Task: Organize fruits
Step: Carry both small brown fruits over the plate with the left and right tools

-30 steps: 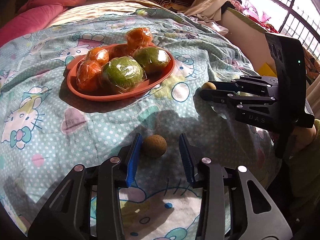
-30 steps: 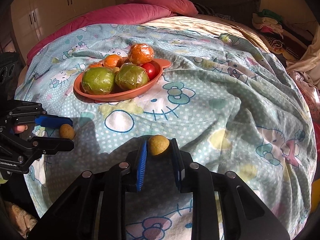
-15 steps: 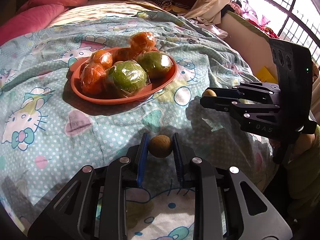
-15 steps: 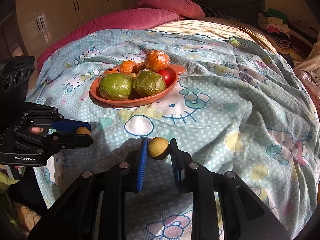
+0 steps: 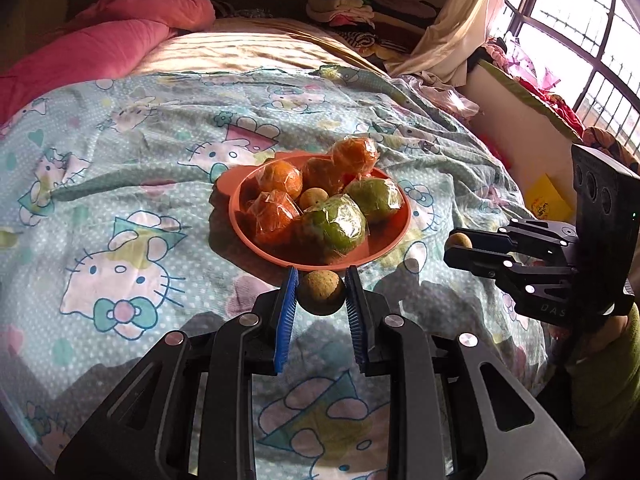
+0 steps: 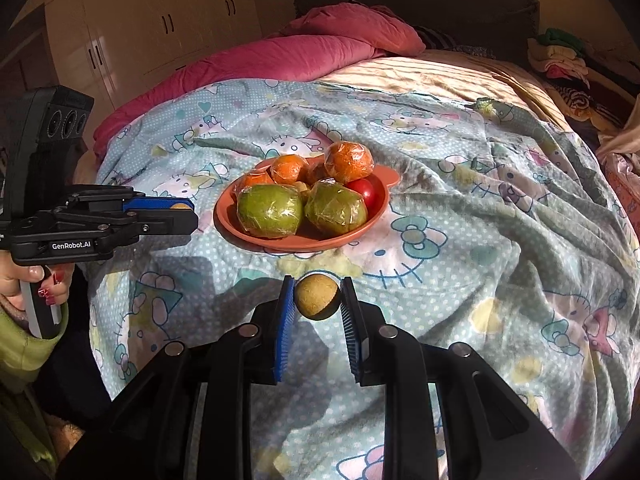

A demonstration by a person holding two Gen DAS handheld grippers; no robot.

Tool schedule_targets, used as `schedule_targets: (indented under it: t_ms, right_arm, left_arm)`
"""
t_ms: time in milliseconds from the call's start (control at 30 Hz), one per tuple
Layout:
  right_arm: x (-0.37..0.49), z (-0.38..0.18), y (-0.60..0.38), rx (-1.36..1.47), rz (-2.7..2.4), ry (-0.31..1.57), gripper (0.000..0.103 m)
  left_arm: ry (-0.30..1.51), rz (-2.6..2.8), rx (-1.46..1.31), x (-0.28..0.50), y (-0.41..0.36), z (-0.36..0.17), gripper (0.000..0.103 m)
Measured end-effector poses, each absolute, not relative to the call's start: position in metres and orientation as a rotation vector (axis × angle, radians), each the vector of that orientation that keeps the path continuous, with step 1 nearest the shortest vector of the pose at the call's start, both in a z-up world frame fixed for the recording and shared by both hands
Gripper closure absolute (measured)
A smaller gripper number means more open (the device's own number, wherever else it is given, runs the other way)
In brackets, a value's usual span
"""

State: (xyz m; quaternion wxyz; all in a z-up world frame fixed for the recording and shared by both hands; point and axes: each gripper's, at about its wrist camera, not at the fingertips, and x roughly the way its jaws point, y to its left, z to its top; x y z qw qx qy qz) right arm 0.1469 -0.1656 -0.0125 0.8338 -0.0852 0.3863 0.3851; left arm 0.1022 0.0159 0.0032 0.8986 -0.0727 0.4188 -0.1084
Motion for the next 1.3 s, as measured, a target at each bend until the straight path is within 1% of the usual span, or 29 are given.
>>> schedule_targets:
  t_ms: [233, 800, 1300]
  right_arm:
    - [0.153, -0.003, -0.153, -0.19, 0.828, 0.794, 0.081]
    - [0.173, 0.007, -0.125, -0.24, 0.844, 0.758, 0.081]
    - [0.174, -0.01, -0.113, -0.281, 0.852, 0.779, 0.081]
  left_arm:
    - [0.847, -0.204, -0.142, 0.117, 0.023, 0.013, 0.086]
    - [0.863, -0.196, -0.147, 0.135, 0.025, 0.003, 0.086]
    - [0.887, -0.202, -0.151, 0.141, 0.023, -0.011, 0.086]
